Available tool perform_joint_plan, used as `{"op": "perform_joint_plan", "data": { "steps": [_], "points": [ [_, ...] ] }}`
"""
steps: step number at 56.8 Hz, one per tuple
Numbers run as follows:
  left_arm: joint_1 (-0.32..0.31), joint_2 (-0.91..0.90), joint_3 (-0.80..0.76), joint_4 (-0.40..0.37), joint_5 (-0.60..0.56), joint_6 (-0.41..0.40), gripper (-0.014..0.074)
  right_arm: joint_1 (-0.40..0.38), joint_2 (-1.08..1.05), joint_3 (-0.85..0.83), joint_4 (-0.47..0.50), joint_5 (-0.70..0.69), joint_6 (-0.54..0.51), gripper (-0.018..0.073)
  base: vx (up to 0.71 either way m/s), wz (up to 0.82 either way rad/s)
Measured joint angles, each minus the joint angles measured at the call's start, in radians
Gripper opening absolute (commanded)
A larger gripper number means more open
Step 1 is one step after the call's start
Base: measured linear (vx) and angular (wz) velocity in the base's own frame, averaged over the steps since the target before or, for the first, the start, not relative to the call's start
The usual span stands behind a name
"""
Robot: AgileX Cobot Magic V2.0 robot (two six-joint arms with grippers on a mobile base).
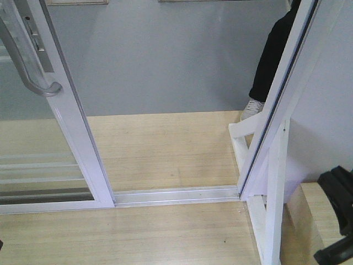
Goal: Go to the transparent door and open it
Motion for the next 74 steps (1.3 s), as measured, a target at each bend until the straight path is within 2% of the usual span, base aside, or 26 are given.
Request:
{"op": "perform_joint_plan", "data": {
  "steps": [12, 32, 45, 53, 58, 67, 74],
  "points": [
    [0.000, 0.000, 0.000, 0.000, 0.002, 0.000, -0.0006, -0.003, -0.087, 0.015, 0.009, 0.079, -0.005, -0.0006, 0.00, 0.00],
    [0.000, 0.000, 0.000, 0.000, 0.002, 0.000, -0.0006, -0.009, -0.087, 0.015, 0.000, 0.085, -0.019, -0.0006, 0.00, 0.00],
    [0.000, 0.000, 0.000, 0.000, 0.002, 0.000, -0.0006, -0.145, -0.087, 0.015, -0.034, 0.084, -0.020, -0.0006, 0.00, 0.00],
    [0.000, 0.000, 0.000, 0.000, 0.002, 0.000, -0.0006, -0.171, -0.087, 0.015, -0.037, 0.084, -0.020, -0.0006, 0.00, 0.00],
    [0.000, 0.000, 0.000, 0.000, 0.002, 0.000, -0.0006, -0.172, -0.087, 0.015, -0.018, 0.084, -0.020, -0.0006, 0.00, 0.00],
    [0.000, 0.000, 0.000, 0.000, 0.002, 0.000, -0.0006, -0.174, -0.087, 0.015, 0.078, 0.084, -0.020, -0.0006, 0.00, 0.00],
    [0.000, 0.000, 0.000, 0.000, 0.002, 0.000, -0.0006, -0.174, -0.087, 0.015, 0.079, 0.084, -0.020, -0.0006, 0.00, 0.00]
  ]
}}
